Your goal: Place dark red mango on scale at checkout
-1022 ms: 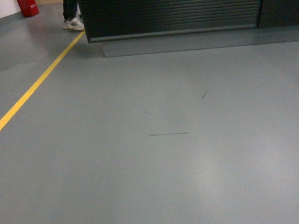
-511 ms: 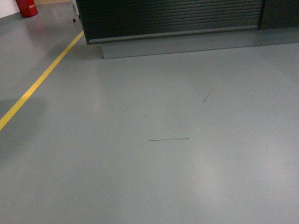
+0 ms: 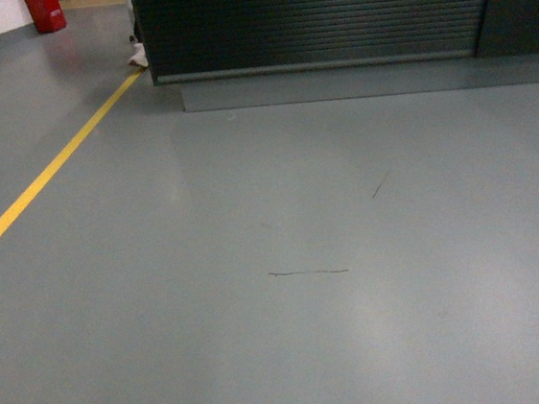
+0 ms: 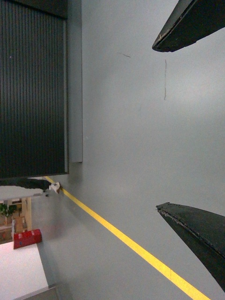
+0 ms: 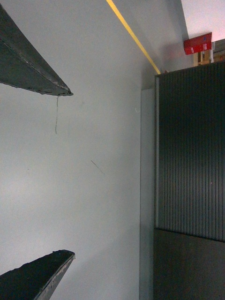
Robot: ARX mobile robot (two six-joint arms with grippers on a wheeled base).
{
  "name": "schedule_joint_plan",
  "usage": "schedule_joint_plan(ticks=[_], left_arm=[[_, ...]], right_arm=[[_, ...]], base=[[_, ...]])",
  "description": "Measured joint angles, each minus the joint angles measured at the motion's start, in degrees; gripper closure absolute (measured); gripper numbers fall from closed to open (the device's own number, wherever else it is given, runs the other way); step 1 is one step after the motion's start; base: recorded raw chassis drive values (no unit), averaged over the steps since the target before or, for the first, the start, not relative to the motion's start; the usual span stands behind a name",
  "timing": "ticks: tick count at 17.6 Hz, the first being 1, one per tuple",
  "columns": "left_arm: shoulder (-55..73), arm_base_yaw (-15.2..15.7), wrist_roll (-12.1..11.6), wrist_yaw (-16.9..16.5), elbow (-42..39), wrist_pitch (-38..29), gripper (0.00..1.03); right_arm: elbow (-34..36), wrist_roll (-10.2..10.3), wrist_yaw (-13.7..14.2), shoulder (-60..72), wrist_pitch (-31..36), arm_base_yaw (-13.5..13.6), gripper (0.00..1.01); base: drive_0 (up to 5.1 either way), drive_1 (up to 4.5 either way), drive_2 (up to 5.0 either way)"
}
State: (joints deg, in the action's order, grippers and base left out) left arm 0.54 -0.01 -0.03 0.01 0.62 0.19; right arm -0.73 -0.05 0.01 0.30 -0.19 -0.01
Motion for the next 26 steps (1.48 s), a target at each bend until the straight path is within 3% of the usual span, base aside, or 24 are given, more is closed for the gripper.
schedule_joint_plan(ticks=[26], left_arm=[[0.00,0.00,0.00,0.00,0.00,0.00,0.05]], right_arm=[[0.00,0.00,0.00,0.00,-0.07,0.00,0.03]], base=[[0.0,2.66,-2.7]])
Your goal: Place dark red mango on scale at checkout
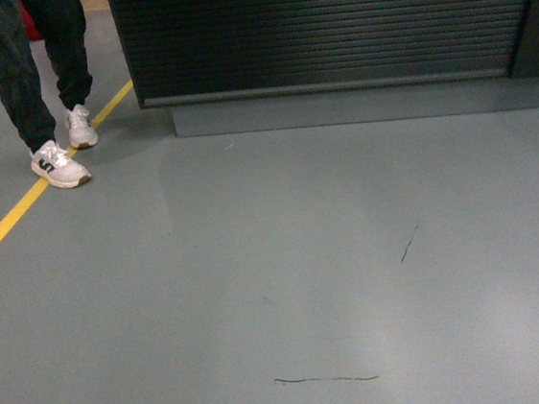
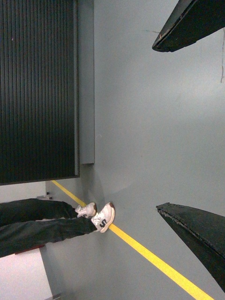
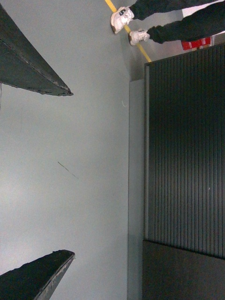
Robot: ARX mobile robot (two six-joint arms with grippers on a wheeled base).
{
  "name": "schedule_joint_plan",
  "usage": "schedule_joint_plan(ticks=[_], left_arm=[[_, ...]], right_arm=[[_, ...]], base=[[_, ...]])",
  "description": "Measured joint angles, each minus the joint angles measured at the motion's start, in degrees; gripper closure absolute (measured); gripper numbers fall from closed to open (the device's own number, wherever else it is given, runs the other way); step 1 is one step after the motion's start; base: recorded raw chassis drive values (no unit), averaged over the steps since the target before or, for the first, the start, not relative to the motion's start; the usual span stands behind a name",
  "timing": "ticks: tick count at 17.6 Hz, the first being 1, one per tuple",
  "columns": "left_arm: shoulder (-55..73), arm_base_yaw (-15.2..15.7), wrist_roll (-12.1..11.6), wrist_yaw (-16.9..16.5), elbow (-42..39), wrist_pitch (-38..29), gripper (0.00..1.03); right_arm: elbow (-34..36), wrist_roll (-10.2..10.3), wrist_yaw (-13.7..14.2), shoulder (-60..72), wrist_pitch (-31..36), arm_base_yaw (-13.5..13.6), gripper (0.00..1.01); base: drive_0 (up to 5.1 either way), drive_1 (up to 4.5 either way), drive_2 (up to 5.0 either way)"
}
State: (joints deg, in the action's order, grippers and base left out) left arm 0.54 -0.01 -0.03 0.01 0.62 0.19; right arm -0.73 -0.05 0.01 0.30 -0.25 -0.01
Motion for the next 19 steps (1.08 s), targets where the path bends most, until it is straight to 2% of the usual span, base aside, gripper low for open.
schedule_joint_plan(ticks=[19], left_arm=[[0.00,0.00,0.00,0.00,0.00,0.07,0.05]], right_arm=[[0.00,0.00,0.00,0.00,0.02,0.00,0.03]], base=[[-0.1,2.63,-2.7]])
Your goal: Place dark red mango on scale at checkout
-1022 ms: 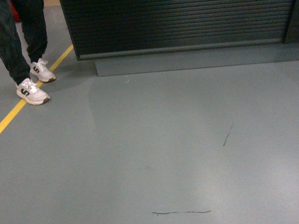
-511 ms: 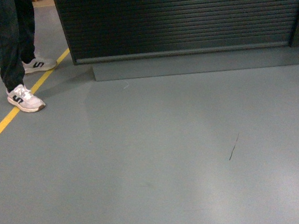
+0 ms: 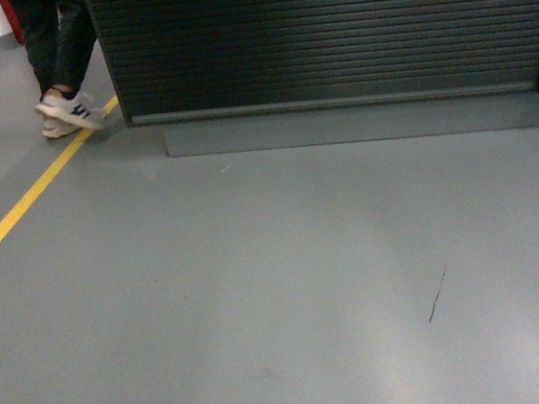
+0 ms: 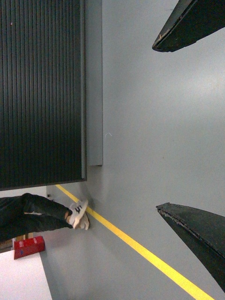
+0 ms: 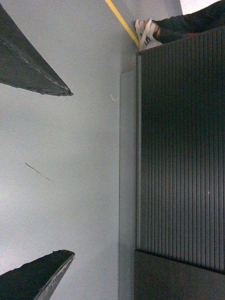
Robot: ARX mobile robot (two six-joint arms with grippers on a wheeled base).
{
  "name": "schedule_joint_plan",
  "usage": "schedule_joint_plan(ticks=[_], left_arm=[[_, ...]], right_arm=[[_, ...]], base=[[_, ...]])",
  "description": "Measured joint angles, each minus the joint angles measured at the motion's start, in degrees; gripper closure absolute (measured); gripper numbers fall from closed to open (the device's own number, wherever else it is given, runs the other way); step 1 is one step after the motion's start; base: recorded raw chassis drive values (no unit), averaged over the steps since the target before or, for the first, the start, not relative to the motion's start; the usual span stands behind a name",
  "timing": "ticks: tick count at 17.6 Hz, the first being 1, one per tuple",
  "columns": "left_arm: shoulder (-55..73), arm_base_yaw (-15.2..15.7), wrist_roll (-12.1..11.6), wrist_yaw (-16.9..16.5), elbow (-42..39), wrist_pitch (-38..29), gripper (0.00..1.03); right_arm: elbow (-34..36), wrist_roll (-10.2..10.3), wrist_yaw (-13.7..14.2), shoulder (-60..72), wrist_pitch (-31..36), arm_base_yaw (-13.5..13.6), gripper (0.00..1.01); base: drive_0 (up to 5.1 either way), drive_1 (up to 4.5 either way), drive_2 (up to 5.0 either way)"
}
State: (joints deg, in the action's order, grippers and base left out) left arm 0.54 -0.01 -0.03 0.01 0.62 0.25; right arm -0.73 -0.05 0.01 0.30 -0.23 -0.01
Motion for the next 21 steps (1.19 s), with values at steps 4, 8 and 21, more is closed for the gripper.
schedule_joint_plan(ticks=[4,8,21], left_arm=[[0.00,0.00,0.00,0.00,0.00,-0.07,0.05],[0.00,0.00,0.00,0.00,0.00,-0.04,0.05],[0.00,0.00,0.00,0.00,0.00,-0.07,0.05]], right_arm=[[0.00,0.00,0.00,0.00,0.04,0.00,0.03],[0.00,0.00,0.00,0.00,0.02,0.00,0.03],[0.00,0.00,0.00,0.00,0.04,0.00,0.03]], base=[[0.0,2.73,-2.6],[0.1,2.80,-2.6],[0.0,2.65,-2.7]])
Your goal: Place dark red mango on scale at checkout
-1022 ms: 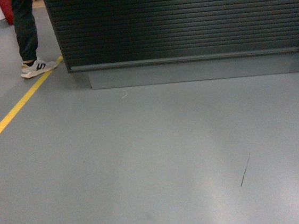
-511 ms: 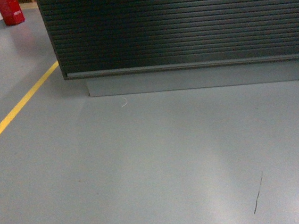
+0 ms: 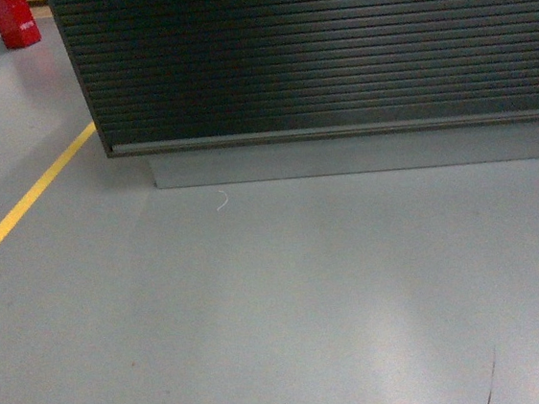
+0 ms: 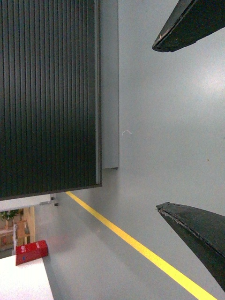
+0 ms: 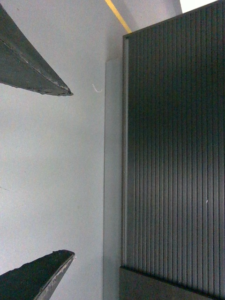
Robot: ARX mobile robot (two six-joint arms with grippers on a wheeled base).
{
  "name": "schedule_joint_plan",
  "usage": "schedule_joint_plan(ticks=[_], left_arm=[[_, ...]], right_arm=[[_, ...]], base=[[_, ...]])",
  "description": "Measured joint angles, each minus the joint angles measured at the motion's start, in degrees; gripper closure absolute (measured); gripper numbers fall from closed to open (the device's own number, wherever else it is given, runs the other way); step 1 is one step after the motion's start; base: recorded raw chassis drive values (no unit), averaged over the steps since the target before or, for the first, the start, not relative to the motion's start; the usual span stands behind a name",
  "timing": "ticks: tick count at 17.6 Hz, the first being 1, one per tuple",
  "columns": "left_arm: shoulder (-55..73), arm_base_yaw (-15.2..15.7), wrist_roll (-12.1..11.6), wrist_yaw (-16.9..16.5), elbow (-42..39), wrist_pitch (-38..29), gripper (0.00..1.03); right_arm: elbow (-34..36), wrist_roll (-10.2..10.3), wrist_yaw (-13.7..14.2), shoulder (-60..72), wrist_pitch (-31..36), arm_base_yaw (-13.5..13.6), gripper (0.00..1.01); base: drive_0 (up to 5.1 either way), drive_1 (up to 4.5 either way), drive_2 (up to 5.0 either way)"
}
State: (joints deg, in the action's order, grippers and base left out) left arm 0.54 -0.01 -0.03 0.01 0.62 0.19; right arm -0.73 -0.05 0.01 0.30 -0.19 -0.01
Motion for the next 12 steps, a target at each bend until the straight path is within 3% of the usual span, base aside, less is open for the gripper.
schedule_joint_plan(ticks=[12], left_arm=[[0.00,0.00,0.00,-0.02,0.00,0.02,0.05]], right_arm=[[0.00,0.00,0.00,0.00,-0.09,0.00,0.03]], base=[[0.0,2.68,-2.7]])
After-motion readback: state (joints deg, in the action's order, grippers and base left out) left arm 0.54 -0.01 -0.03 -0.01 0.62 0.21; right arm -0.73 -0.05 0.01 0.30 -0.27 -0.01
